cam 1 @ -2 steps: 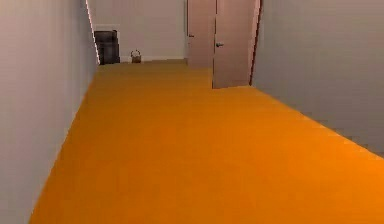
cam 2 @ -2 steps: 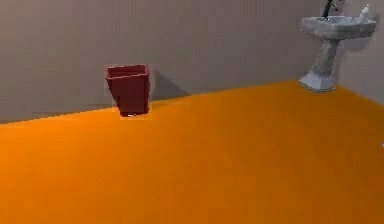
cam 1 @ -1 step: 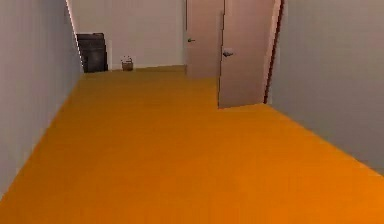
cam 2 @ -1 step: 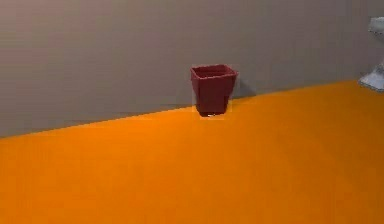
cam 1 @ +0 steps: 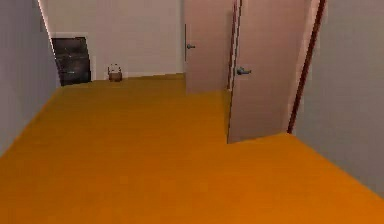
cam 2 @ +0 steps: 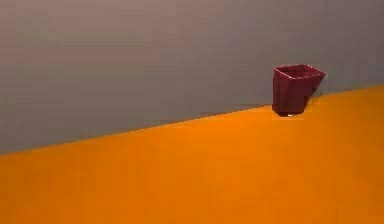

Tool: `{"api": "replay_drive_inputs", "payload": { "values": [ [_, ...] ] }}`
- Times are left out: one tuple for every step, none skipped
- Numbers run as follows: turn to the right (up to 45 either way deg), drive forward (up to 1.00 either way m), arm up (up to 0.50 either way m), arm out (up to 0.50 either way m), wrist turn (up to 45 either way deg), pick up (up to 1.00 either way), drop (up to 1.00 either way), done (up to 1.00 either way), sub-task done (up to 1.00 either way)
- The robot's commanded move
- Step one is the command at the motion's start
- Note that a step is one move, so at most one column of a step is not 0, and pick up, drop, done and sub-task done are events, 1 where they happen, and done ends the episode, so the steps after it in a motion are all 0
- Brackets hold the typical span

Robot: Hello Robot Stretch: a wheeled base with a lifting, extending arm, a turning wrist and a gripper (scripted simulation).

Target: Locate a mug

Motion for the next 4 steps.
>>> {"api": "replay_drive_inputs", "payload": {
  "values": [
    [0.0, 1.00, 0.00, 0.00, 0.0, 0.00, 0.00, 0.00, 0.00],
    [-6.0, 0.00, 0.00, 0.00, 0.0, 0.00, 0.00, 0.00, 0.00],
    [0.0, 0.60, 0.00, 0.00, 0.0, 0.00, 0.00, 0.00, 0.00],
    [3.0, 0.00, 0.00, 0.00, 0.0, 0.00, 0.00, 0.00, 0.00]
  ]
}}
